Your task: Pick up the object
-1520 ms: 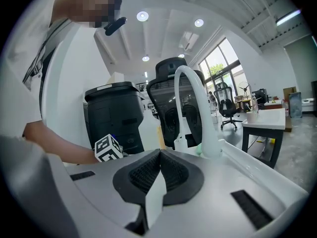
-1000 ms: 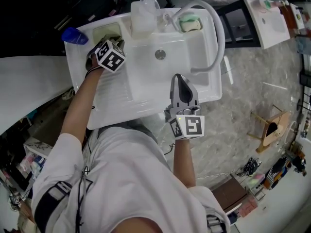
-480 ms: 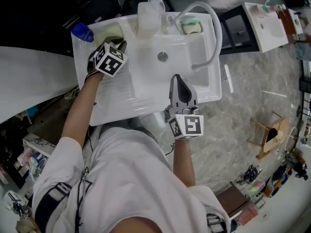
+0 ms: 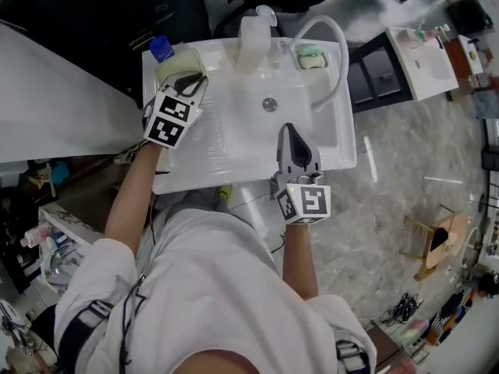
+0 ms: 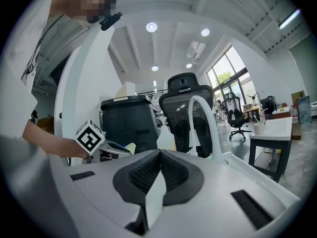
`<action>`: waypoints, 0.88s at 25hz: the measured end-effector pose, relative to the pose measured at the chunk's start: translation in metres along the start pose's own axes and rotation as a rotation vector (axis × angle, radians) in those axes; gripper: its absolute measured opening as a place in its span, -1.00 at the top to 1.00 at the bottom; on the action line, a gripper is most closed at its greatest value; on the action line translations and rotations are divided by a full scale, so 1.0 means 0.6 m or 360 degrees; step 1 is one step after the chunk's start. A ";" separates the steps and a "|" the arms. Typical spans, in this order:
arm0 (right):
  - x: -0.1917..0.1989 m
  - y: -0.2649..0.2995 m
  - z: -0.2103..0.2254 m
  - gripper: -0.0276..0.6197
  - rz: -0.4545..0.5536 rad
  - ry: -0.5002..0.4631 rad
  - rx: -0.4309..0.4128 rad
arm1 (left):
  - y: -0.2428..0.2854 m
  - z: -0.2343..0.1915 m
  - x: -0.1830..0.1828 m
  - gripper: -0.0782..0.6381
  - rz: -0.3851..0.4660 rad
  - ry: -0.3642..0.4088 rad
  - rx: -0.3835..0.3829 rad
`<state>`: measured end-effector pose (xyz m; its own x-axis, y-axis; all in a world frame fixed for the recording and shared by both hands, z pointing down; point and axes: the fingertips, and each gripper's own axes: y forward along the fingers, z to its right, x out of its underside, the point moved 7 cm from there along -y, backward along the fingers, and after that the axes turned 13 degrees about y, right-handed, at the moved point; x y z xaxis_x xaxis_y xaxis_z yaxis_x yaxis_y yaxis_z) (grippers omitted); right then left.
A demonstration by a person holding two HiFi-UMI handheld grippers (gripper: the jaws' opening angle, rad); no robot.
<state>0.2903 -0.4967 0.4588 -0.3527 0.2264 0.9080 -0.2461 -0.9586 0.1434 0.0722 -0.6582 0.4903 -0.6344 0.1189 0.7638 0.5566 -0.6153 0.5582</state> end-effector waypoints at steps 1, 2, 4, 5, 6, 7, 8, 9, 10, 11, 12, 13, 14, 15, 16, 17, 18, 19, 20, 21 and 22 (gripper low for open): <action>-0.003 -0.004 -0.005 0.90 0.0009 -0.0006 -0.0013 | -0.020 0.001 -0.002 0.64 0.0022 -0.0008 -0.0027; -0.005 -0.009 -0.010 0.90 0.0016 -0.0012 -0.0026 | -0.040 0.002 -0.005 0.64 0.0046 -0.0014 -0.0056; -0.011 -0.018 -0.018 0.90 0.0030 -0.0028 -0.0048 | -0.079 0.006 -0.009 0.64 0.0093 -0.0023 -0.0114; -0.014 -0.022 -0.021 0.90 0.0037 -0.0033 -0.0058 | -0.099 0.008 -0.011 0.64 0.0115 -0.0030 -0.0140; -0.016 -0.027 -0.025 0.90 0.0046 -0.0035 -0.0067 | -0.119 0.010 -0.012 0.64 0.0138 -0.0038 -0.0167; -0.019 -0.031 -0.028 0.90 0.0055 -0.0037 -0.0072 | -0.139 0.012 -0.014 0.64 0.0162 -0.0044 -0.0194; -0.022 -0.035 -0.032 0.90 0.0064 -0.0043 -0.0076 | -0.158 0.014 -0.017 0.64 0.0189 -0.0047 -0.0223; -0.025 -0.038 -0.036 0.90 0.0075 -0.0053 -0.0081 | -0.178 0.016 -0.020 0.65 0.0217 -0.0050 -0.0251; -0.029 -0.042 -0.040 0.90 0.0086 -0.0063 -0.0087 | -0.197 0.019 -0.023 0.65 0.0245 -0.0055 -0.0277; -0.032 -0.046 -0.045 0.90 0.0095 -0.0073 -0.0094 | -0.215 0.022 -0.026 0.65 0.0272 -0.0063 -0.0300; -0.035 -0.050 -0.051 0.90 0.0102 -0.0083 -0.0100 | -0.233 0.026 -0.027 0.65 0.0296 -0.0072 -0.0320; -0.037 -0.055 -0.057 0.90 0.0107 -0.0092 -0.0105 | -0.250 0.029 -0.027 0.65 0.0316 -0.0081 -0.0341; -0.039 -0.060 -0.062 0.90 0.0110 -0.0101 -0.0109 | -0.266 0.033 -0.025 0.65 0.0331 -0.0093 -0.0362; -0.041 -0.064 -0.066 0.90 0.0116 -0.0109 -0.0113 | -0.281 0.037 -0.023 0.65 0.0342 -0.0108 -0.0384; -0.044 -0.068 -0.070 0.90 0.0125 -0.0117 -0.0117 | -0.296 0.041 -0.021 0.65 0.0355 -0.0125 -0.0408; -0.048 -0.071 -0.072 0.90 0.0137 -0.0124 -0.0120 | -0.311 0.045 -0.019 0.65 0.0374 -0.0142 -0.0432; -0.052 -0.074 -0.074 0.90 0.0150 -0.0132 -0.0122 | -0.324 0.049 -0.018 0.65 0.0395 -0.0158 -0.0456; -0.055 -0.077 -0.076 0.90 0.0161 -0.0138 -0.0124 | -0.337 0.052 -0.016 0.65 0.0415 -0.0170 -0.0479; -0.057 -0.080 -0.077 0.90 0.0170 -0.0142 -0.0123 | -0.348 0.055 -0.014 0.65 0.0434 -0.0176 -0.0499; -0.059 -0.081 -0.078 0.90 0.0176 -0.0144 -0.0123 | -0.358 0.058 -0.011 0.65 0.0451 -0.0179 -0.0518; -0.060 -0.082 -0.079 0.90 0.0179 -0.0146 -0.0124 | -0.366 0.060 -0.008 0.65 0.0466 -0.0183 -0.0534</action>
<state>0.2722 -0.4498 0.4001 -0.2987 0.0979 0.9493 -0.2799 -0.9600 0.0110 -0.0278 -0.4957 0.3754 -0.4018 -0.0234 0.9154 0.4871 -0.8520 0.1920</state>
